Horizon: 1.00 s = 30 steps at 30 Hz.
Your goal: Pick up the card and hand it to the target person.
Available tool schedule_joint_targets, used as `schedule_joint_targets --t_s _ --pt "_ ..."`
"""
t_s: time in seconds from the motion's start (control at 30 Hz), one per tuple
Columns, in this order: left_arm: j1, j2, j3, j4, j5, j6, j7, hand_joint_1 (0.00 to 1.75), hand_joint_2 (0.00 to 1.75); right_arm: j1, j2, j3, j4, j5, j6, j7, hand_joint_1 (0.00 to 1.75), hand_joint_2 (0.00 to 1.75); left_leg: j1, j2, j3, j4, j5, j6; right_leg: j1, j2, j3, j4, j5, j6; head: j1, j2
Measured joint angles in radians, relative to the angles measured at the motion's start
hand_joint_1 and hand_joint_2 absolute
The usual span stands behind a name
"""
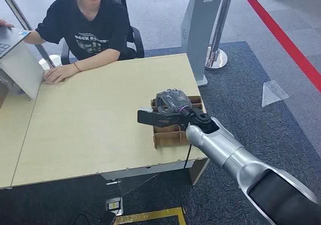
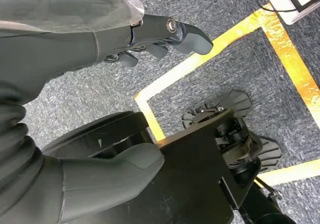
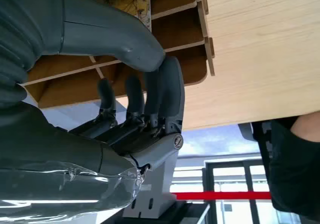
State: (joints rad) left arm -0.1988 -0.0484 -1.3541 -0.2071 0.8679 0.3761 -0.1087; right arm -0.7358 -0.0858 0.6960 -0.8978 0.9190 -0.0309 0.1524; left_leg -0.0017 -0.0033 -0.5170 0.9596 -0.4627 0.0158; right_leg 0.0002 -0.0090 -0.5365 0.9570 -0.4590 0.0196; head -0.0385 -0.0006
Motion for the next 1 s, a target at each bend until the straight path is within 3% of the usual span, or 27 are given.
schedule_joint_targets --t_s 0.07,0.23,1.0 --pt "0.0 0.0 0.0 0.0 0.0 0.0 0.0 0.0 1.75 0.0 0.0 0.002 0.001 0.001 0.0 0.007 1.64 1.75 0.0 0.0 0.0 0.0 0.0 0.0 0.0 0.0 0.0 0.0 0.0 0.0 0.0 0.0" --pt "0.001 0.0 0.0 0.0 0.0 0.0 0.0 0.0 1.75 0.0 -0.001 0.008 0.001 0.009 0.0 0.031 1.28 1.75 0.0 0.0 0.0 0.0 0.0 0.0 0.0 0.0 0.0 0.0 0.0 0.0 0.0 0.0" --pt "0.006 0.002 0.0 0.0 0.003 0.001 0.0 0.0 1.75 -0.013 -0.004 0.038 0.001 0.014 0.041 0.056 1.12 1.75 0.0 0.0 0.0 0.0 0.0 0.0 0.0 0.0 0.0 0.0 0.0 0.0 0.0 0.0"
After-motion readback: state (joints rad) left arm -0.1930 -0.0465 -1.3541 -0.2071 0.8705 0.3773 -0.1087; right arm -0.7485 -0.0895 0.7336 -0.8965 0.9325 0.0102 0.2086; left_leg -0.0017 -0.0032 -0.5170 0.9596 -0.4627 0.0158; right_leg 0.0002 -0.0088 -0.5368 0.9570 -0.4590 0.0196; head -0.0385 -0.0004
